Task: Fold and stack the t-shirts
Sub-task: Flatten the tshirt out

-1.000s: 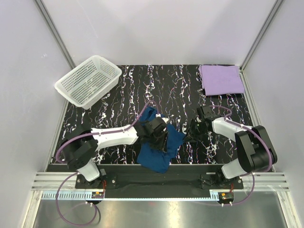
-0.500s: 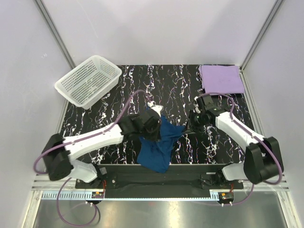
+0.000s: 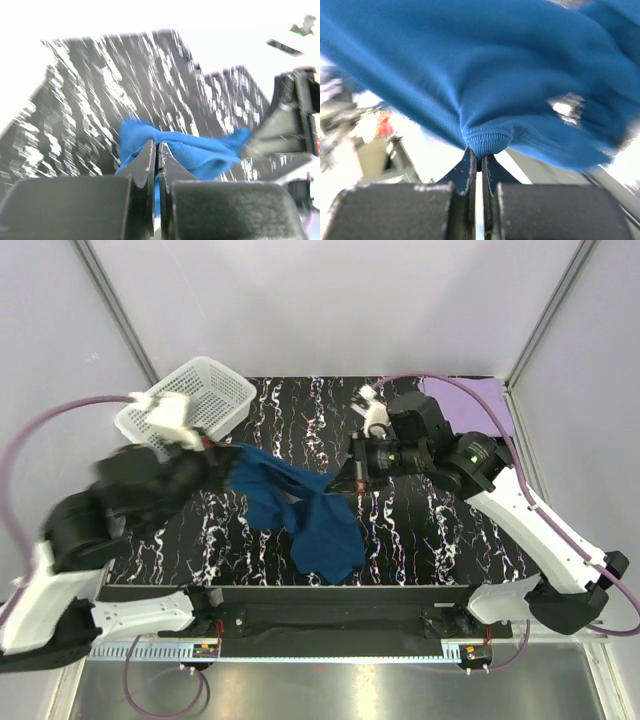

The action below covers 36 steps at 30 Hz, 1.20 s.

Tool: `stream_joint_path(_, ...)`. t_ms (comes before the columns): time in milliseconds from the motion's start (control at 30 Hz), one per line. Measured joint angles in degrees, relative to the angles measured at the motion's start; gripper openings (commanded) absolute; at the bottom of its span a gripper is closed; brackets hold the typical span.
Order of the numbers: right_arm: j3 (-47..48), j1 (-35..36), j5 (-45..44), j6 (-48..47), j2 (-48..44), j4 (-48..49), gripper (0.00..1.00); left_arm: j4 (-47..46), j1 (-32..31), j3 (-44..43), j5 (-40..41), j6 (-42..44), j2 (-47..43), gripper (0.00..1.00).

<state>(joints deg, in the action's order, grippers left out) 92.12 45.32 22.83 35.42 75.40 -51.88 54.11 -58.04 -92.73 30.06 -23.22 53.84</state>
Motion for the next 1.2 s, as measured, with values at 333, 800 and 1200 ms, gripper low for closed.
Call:
stream_joint_path(333, 39.74, 17.16, 9.11, 4.48, 23.91, 2.75, 0.00, 0.90, -0.22, -22.88, 10.82, 23.12, -5.20, 0.00)
stream_joint_path(800, 25.70, 4.42, 6.69, 11.21, 13.79, 6.56, 0.00, -46.60, 2.99, -10.43, 15.69, 59.80, 10.49, 0.00)
stream_joint_path(1200, -23.19, -19.52, -6.54, 18.10, -4.26, 13.84, 0.01, -35.47, 18.18, -24.26, -15.78, 27.58, 64.32, 0.14)
